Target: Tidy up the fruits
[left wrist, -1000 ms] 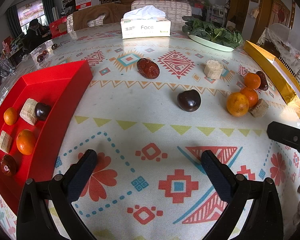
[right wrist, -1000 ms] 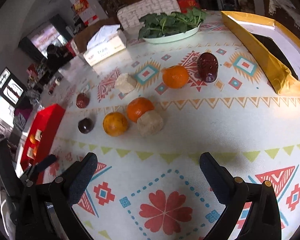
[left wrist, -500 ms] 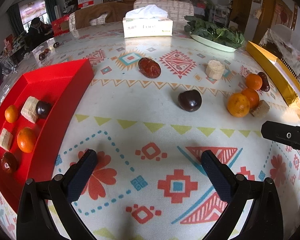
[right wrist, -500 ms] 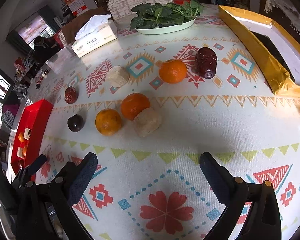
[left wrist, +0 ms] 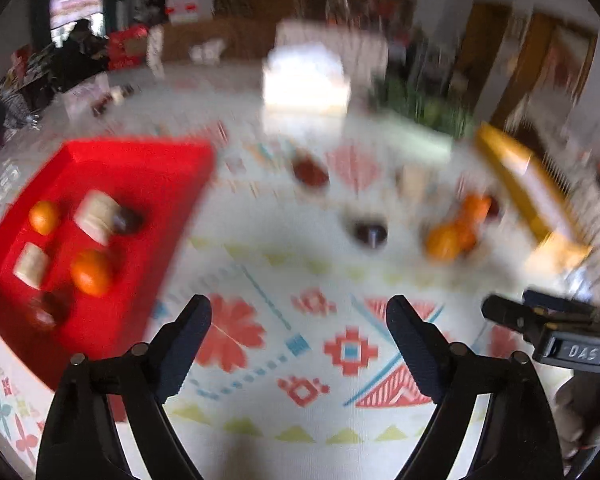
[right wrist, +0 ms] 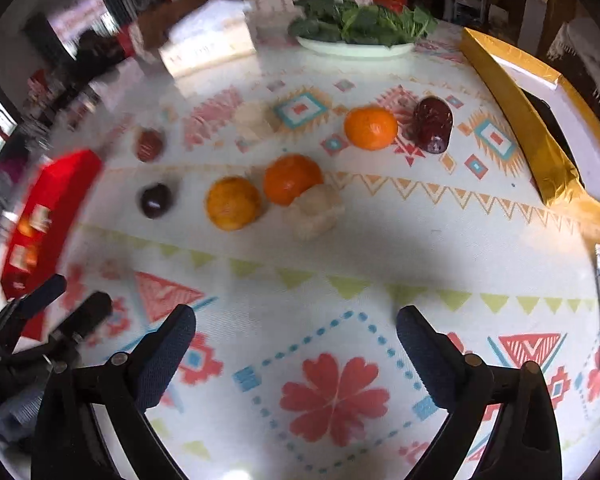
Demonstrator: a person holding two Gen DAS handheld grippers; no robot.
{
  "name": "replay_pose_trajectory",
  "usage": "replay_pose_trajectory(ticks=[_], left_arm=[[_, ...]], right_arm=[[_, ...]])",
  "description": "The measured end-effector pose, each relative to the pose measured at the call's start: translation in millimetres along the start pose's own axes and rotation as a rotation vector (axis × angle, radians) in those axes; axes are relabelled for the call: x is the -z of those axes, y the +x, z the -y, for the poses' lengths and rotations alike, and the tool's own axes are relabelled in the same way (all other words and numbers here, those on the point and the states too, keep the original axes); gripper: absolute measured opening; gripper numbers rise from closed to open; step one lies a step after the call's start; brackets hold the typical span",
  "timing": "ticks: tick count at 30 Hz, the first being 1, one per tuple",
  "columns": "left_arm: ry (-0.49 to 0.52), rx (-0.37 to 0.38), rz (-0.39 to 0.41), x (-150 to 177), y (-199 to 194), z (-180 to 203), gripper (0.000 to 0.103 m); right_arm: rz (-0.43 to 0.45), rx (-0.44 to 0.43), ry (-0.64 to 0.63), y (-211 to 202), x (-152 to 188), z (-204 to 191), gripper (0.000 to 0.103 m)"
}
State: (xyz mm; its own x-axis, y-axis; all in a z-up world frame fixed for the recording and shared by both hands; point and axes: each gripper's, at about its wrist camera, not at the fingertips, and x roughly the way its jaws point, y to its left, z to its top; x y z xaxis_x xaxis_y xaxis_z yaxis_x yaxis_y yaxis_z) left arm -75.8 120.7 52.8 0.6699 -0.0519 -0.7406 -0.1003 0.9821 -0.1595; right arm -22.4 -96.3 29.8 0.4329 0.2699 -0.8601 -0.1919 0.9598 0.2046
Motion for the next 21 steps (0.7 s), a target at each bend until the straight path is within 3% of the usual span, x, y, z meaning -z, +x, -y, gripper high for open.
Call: replay_pose_trajectory(ticks=[3,5,7,9,11,12,21], left_arm=[[-0.033,0.025,0.046,-14,-23,-22,0.089],[-0.034,0.037,0.069,-21,-31,-33,0.089],[-0.045,0.053,0.079,-25,-33,-39,0.088],[-0.047,0.105,0.046,-29,-27,-38,0.069],[-0.029,0.142,0.007,-32,-16,-29,0.057],[-0.018,0.155,-0.006,-31,-11,-24,0.052],[0.143,0.233,-0.047,-31,20,36,0.052]], right_arm=[[0.150,-0.073,0.022,-34,2,12,0.100],[0.187,-0.133,0.064,-42,1,26,0.100],[0.160,-0.096,0.102,-39,-6,39,0.100],[0.133,-0.114,0.153,-31,-12,57,0.092],[0.091,-0.125,0.181,-21,-16,67,0.062],[0.080,-0.127,0.183,-15,-15,69,0.059],[0.082,-0.152,0.127,17,-25,47,0.059]])
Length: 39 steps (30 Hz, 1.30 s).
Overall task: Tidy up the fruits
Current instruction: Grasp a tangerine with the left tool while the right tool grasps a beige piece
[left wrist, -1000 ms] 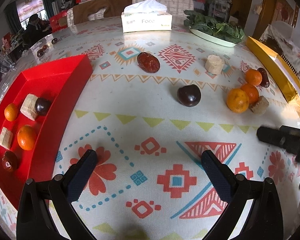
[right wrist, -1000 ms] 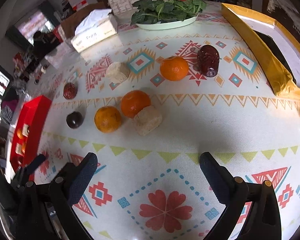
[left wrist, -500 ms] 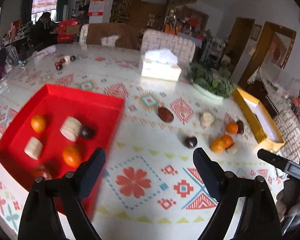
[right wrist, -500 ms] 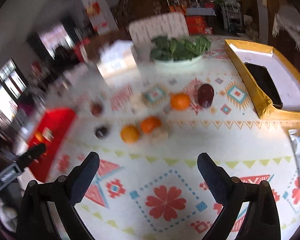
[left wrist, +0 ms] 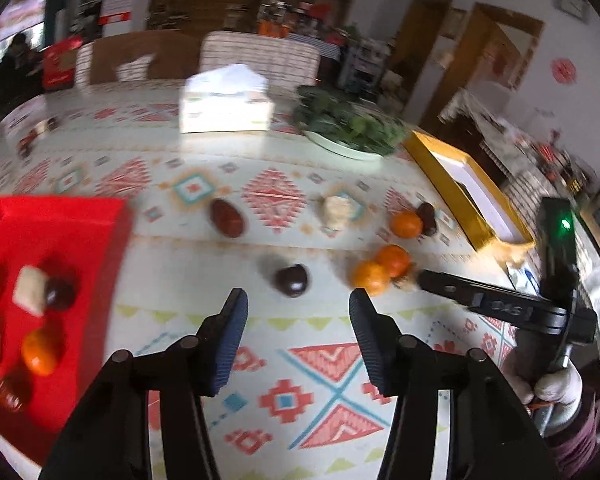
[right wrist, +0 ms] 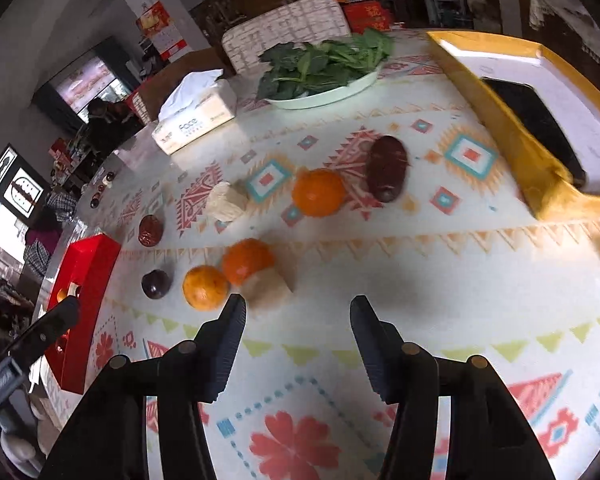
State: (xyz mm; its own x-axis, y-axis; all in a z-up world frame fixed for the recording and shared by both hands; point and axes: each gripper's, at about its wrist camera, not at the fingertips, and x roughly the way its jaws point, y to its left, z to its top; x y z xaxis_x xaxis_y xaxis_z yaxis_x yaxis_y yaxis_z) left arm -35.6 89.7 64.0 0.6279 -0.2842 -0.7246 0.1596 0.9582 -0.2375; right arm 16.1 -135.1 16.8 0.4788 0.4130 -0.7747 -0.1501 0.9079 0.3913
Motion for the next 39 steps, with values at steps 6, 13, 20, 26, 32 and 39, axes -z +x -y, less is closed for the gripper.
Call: replay_pose_trajectory(ticks=[6,13,20,26,32,39], left_arm=[[0.136,0.017,-0.030,-9,32,36,0.052],[0.256,-0.005,-0.085,-12,72,67,0.052],[0.318,-0.036,-0.139,-8,101,79,0.032],[0.239,-0.042,-0.097,-7,88,69,0.032],[0.110,-0.042,0.023,0,22,38,0.032],[-0.092,-0.073,0.151,19,-57,-34,0.032]], right_arm=[[0.006,-0.007,-0.053,11,1,-8,0.032],[0.061,-0.036,0.001,-3,9,14,0.022],[0.083,-0.079,0.025,-7,10,21,0.022],[0.112,-0.074,-0.014,-12,12,12,0.020],[0.124,-0.078,-0.047,-15,15,3,0.008],[0.165,-0.068,-0.056,-33,20,-11,0.007]])
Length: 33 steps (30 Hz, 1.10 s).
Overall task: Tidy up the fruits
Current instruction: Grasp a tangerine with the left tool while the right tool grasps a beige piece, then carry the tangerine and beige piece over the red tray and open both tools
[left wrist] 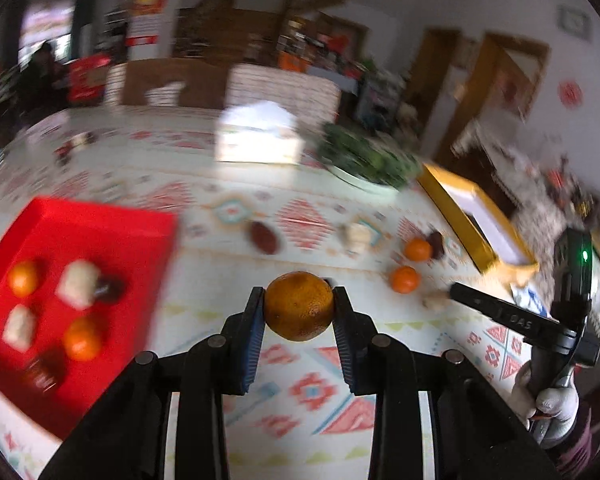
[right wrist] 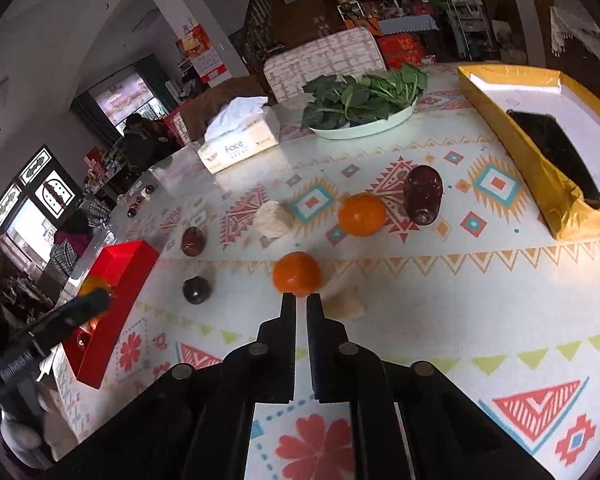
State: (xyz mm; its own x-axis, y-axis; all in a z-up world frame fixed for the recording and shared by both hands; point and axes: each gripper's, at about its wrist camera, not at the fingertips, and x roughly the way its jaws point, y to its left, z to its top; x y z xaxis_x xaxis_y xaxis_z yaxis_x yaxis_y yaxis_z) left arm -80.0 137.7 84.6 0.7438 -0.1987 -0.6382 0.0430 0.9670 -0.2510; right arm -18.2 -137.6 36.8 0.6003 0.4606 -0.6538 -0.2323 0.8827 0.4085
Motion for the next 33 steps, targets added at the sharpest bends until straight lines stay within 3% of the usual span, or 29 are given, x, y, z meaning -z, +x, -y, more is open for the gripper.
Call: replay_pose_trajectory(ticks=[4,5,7,8,9,14,15,16,26,33], left_arm=[[-0.074,-0.047,0.033,9,-26,-38,0.032],[-0.087,-0.062,0.039,12,-32,-48,0.032],[-0.109,-0.099,0.044,16,-37,-63,0.032],[-0.123,-0.116,0.047,18,-39,-71,0.032],[-0.141,-0.131,0.050,20,-40,-80,0.032],[-0.171,-0.202,0.056,27,-47,-106,0.032],[-0.176,-0.207,0.057,29,-48,-110,0.032],[-0.181,-0.211,0.059,30,-50,-113,0.032],[-0.222,-0.223,0.072,36,-54,-135,0.032],[-0.272,-0.239,0.058,42,-50,-156,0.032]], right_arm=[[0.012,0.068,-0.007,-4,-2,6,0.010],[0.001,0.078,-0.012,-2,-2,6,0.015],[-0.032,0.083,-0.028,4,-1,5,0.033],[-0.043,0.094,-0.038,5,1,6,0.053],[-0.048,0.114,-0.050,7,2,5,0.065],[-0.072,0.185,-0.078,20,9,4,0.062],[-0.076,0.193,-0.079,21,9,4,0.044],[-0.095,0.193,-0.076,25,10,5,0.033],[-0.079,0.196,-0.064,14,16,-8,0.034],[-0.082,0.013,-0.147,12,4,-85,0.034]])
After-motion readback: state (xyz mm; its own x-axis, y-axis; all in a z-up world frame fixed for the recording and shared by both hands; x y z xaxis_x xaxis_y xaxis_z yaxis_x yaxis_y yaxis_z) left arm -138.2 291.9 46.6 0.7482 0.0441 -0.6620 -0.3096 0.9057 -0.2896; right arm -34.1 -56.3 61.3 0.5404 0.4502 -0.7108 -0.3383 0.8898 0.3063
